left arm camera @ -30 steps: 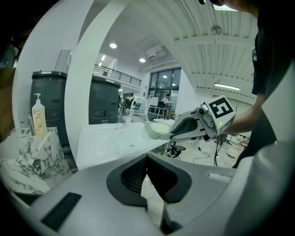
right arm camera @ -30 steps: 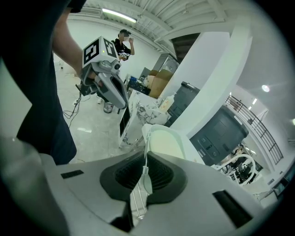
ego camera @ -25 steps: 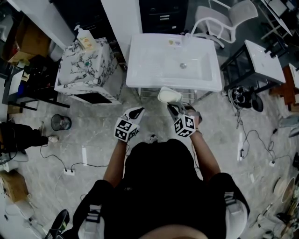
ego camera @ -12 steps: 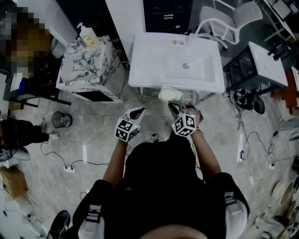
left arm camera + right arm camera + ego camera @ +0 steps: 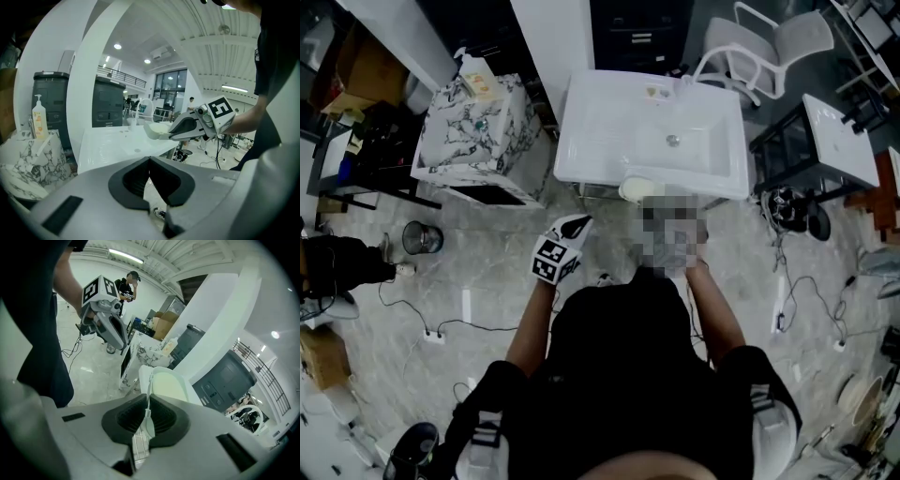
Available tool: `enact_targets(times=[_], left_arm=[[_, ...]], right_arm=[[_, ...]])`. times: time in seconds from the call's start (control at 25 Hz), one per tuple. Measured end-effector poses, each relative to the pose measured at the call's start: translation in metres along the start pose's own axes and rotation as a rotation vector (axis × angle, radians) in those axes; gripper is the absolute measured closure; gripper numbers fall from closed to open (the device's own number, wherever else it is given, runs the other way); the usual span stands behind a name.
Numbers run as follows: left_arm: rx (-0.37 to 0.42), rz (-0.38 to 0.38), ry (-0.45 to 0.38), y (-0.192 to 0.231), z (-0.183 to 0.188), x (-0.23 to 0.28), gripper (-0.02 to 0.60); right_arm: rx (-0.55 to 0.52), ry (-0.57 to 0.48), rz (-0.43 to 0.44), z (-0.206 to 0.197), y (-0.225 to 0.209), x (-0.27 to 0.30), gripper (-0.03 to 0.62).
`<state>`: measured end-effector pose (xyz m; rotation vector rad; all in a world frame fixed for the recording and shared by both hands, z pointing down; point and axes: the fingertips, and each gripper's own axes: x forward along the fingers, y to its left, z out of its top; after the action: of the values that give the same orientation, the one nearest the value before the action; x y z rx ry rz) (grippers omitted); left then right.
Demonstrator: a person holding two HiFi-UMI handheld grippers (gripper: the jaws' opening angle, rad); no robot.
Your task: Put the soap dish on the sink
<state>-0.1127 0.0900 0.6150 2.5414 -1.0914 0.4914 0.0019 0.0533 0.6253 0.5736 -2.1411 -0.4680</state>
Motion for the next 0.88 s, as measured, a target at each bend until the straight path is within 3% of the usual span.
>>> enact_targets(times=[0.36,0.88], left_arm=[[-0.018,0.0,0.011,-0.007,0.016,0.04,0.581],[-0.048,0.067,-0.006,-0.008,0.057,0.094,0.581]], right_arm=[[-0.02,-0.013,0.018,-0.022,-0.04,0.006,0.583],[-0.059,-0.046,0.059,-0.058,-0.098,0.009,0.583]])
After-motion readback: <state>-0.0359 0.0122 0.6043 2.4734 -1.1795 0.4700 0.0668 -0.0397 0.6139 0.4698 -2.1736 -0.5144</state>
